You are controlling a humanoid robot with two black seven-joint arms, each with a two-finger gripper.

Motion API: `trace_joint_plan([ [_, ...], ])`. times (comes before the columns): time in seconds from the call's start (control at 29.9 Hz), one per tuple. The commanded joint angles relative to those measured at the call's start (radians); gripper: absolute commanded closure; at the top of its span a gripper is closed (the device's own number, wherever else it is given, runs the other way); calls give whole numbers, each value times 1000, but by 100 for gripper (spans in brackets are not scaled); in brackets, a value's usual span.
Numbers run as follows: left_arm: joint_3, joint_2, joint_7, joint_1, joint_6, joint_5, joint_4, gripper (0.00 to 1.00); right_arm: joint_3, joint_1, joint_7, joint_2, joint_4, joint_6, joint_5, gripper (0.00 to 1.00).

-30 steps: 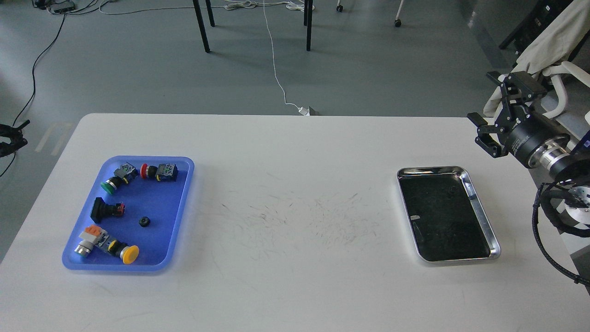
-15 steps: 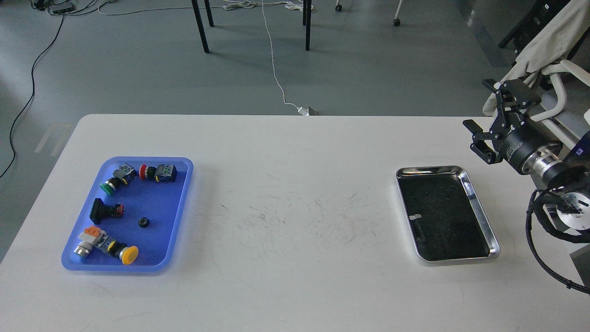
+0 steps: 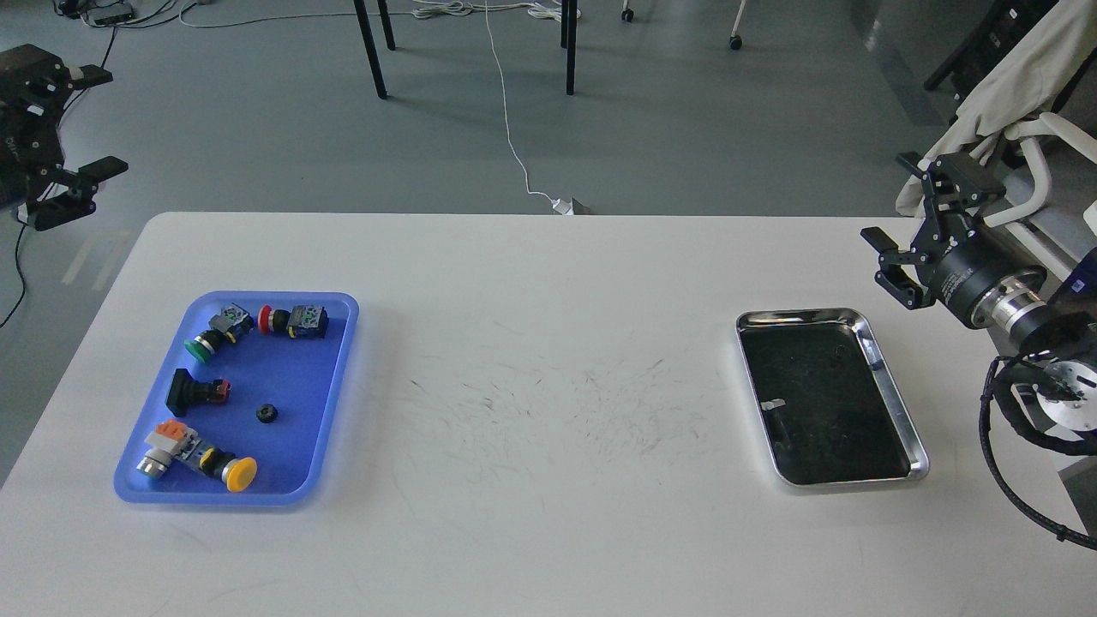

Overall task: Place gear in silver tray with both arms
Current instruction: 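Move the left gripper down over the blue tray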

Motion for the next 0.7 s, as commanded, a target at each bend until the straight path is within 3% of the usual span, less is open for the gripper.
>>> trace_joint_plan([
  [0.0,-6,-13,2,-6,0,199,-57,1,2,-3,2,-4,1,-2,-1,3],
  [0.27,5,19,-3,-83,0,294,-178,1,5,-12,2,-8,4,-3,-2,3],
  [0.43,38,89,-106,-66,0,330,-352,2,25,-12,-3,-8,1,-3,1,3],
  [0.47,51,106,-110,-65,0,366,-398,2,35,-12,-4,-8,-2,-5,4,3],
  [0.67,101,74,-136,-28,0,607,-396,2,55,-26,-3,-7,-7,0,47,3],
])
